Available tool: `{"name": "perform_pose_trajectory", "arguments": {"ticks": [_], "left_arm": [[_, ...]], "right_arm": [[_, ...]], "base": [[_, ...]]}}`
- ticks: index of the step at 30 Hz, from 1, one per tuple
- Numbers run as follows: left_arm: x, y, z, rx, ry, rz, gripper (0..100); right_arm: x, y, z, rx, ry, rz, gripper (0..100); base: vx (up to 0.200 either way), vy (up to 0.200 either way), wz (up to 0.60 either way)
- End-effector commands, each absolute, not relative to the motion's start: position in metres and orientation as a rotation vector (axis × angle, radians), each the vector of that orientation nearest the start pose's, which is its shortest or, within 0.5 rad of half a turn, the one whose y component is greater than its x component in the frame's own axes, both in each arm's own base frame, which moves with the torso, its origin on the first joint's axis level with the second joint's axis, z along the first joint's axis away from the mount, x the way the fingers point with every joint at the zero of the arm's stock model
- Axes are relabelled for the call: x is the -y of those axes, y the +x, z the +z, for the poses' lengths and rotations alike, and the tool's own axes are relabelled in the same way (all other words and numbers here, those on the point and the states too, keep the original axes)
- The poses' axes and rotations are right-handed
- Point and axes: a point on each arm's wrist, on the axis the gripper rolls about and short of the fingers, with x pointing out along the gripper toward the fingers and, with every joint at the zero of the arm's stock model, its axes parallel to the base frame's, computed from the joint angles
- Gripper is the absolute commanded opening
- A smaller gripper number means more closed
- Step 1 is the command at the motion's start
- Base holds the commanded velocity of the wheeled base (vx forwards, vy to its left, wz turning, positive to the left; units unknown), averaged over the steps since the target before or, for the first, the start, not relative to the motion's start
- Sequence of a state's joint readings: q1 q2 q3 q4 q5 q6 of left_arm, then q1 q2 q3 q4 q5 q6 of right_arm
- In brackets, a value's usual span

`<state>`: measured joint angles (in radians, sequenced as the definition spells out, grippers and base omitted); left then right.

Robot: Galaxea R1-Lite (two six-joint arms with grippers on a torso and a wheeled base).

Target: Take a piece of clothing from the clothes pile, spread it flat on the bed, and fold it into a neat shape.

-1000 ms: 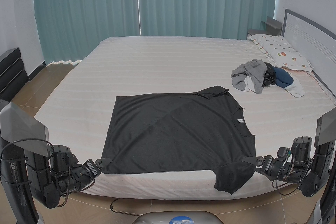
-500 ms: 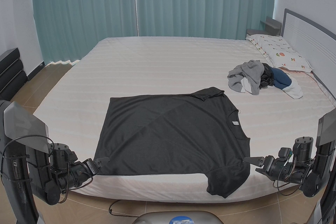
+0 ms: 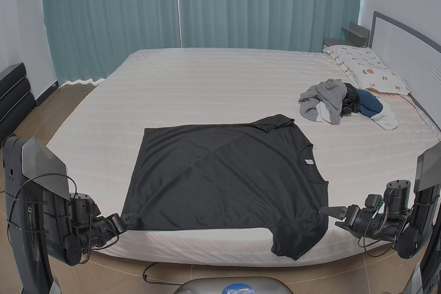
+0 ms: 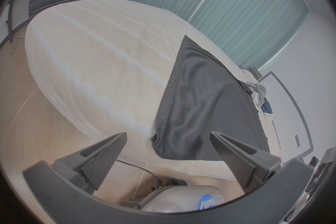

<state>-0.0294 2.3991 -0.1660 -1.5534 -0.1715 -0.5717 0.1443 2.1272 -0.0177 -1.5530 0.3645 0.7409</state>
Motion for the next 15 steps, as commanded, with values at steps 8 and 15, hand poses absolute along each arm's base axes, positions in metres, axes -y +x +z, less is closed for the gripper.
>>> {"name": "perform_pose_trajectory", "arguments": {"ticks": [8,15], "left_arm": [[0.0227,0.2557,-0.0468,-0.717,-0.589,-0.034,100],[0.0208,0.2542,-0.0466,-0.717,-0.588,-0.019,0]], "right_arm": [[-0.0392,0.2166,0.013,-0.71,0.767,0.268,100],[-0.039,0.2163,0.0122,-0.71,0.759,0.263,100]], "base": [[0.0,0.0,0.0],[0.0,0.0,0.0]]}}
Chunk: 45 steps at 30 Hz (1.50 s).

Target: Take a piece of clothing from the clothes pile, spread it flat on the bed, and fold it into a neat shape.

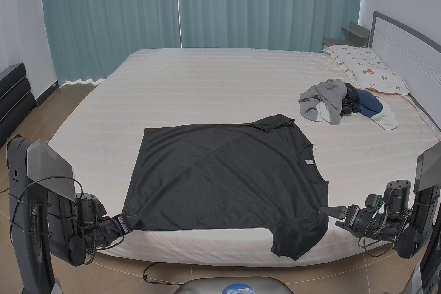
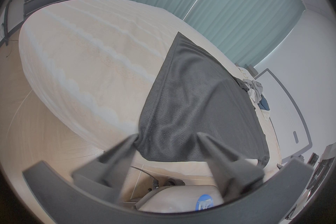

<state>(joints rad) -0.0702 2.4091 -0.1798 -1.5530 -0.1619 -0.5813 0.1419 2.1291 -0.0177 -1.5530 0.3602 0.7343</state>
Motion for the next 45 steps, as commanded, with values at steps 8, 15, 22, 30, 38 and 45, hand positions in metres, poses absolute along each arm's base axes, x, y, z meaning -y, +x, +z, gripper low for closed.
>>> {"name": "perform_pose_trajectory", "arguments": {"ticks": [8,15,22,30,38,45], "left_arm": [[0.019,0.254,-0.024,-0.637,-0.586,-0.021,0],[0.014,0.255,-0.011,-0.587,-0.601,-0.024,0],[0.012,0.26,-0.001,-0.59,-0.636,-0.017,0],[0.004,0.273,0.012,-0.69,-0.66,-0.01,0],[-0.008,0.274,0.012,-0.757,-0.698,0.018,0],[-0.015,0.268,0.007,-0.776,-0.686,0.031,0]], "right_arm": [[-0.039,0.217,0.011,-0.711,0.741,0.263,100],[-0.039,0.219,0.002,-0.733,0.689,0.265,100],[-0.031,0.229,-0.022,-0.766,0.62,0.208,100],[-0.028,0.238,-0.03,-0.761,0.607,0.21,100],[-0.031,0.262,-0.037,-0.706,0.595,0.233,100],[-0.033,0.282,-0.043,-0.681,0.592,0.236,100]], "base": [[0.0,0.0,0.0],[0.0,0.0,0.0],[0.0,0.0,0.0],[0.0,0.0,0.0],[0.0,0.0,0.0],[0.0,0.0,0.0]]}}
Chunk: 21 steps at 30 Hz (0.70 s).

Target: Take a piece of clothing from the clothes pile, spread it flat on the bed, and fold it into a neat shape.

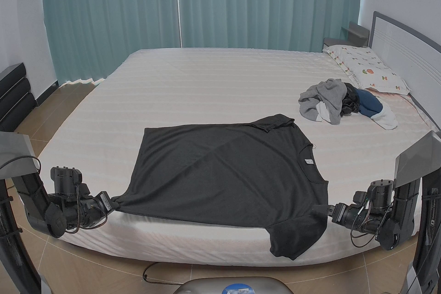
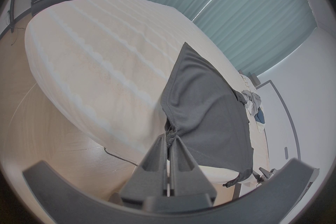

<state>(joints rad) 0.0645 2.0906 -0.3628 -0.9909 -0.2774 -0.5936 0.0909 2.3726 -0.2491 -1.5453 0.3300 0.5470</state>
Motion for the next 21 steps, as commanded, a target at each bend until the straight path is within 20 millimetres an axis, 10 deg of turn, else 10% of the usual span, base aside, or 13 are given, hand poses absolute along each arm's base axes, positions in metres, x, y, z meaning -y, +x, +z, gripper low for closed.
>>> {"name": "perform_pose_trajectory", "arguments": {"ticks": [1,2,3,21], "left_arm": [[-0.015,0.268,0.007,-0.776,-0.686,0.031,0],[-0.015,0.266,0.006,-0.782,-0.679,0.03,0],[-0.015,0.266,0.006,-0.782,-0.679,0.03,0],[-0.013,0.259,0.005,-0.803,-0.676,0.03,0]], "right_arm": [[-0.033,0.282,-0.043,-0.681,0.592,0.236,100],[-0.031,0.288,-0.045,-0.679,0.597,0.227,100],[-0.031,0.289,-0.046,-0.68,0.598,0.227,0],[-0.017,0.309,-0.032,-0.585,0.612,0.204,0]], "base": [[0.0,0.0,0.0],[0.0,0.0,0.0],[0.0,0.0,0.0],[0.0,0.0,0.0]]}}
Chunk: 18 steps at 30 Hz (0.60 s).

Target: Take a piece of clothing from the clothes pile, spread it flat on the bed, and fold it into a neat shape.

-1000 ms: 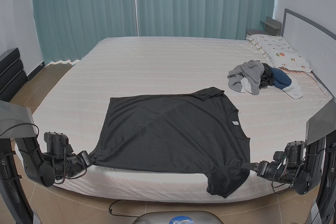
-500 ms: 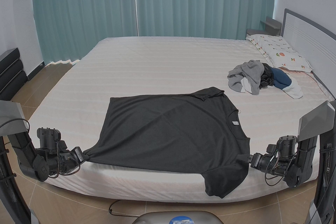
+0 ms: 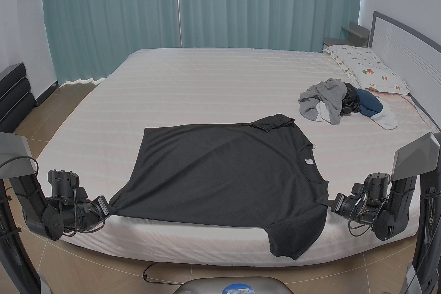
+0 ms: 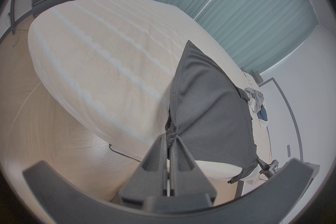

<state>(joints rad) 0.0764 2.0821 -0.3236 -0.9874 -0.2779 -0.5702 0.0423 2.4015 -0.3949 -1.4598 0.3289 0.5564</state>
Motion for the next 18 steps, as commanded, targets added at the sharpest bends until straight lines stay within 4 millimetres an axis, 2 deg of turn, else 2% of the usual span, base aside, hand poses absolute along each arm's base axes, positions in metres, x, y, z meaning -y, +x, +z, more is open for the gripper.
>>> {"name": "perform_pose_trajectory", "arguments": {"ticks": [1,10,16,18], "left_arm": [[-0.013,0.259,0.005,-0.803,-0.676,0.03,0],[-0.012,0.258,0.001,-0.821,-0.68,0.031,0],[-0.012,0.258,-0.004,-0.838,-0.682,0.036,0],[-0.012,0.258,-0.005,-0.841,-0.682,0.037,0]], "right_arm": [[-0.017,0.309,-0.032,-0.585,0.612,0.204,0],[-0.026,0.353,-0.007,-0.53,0.599,0.238,0],[-0.034,0.375,-0.003,-0.539,0.594,0.251,0],[-0.035,0.379,-0.008,-0.563,0.594,0.245,0]], "base": [[0.0,0.0,0.0],[0.0,0.0,0.0],[0.0,0.0,0.0],[0.0,0.0,0.0]]}}
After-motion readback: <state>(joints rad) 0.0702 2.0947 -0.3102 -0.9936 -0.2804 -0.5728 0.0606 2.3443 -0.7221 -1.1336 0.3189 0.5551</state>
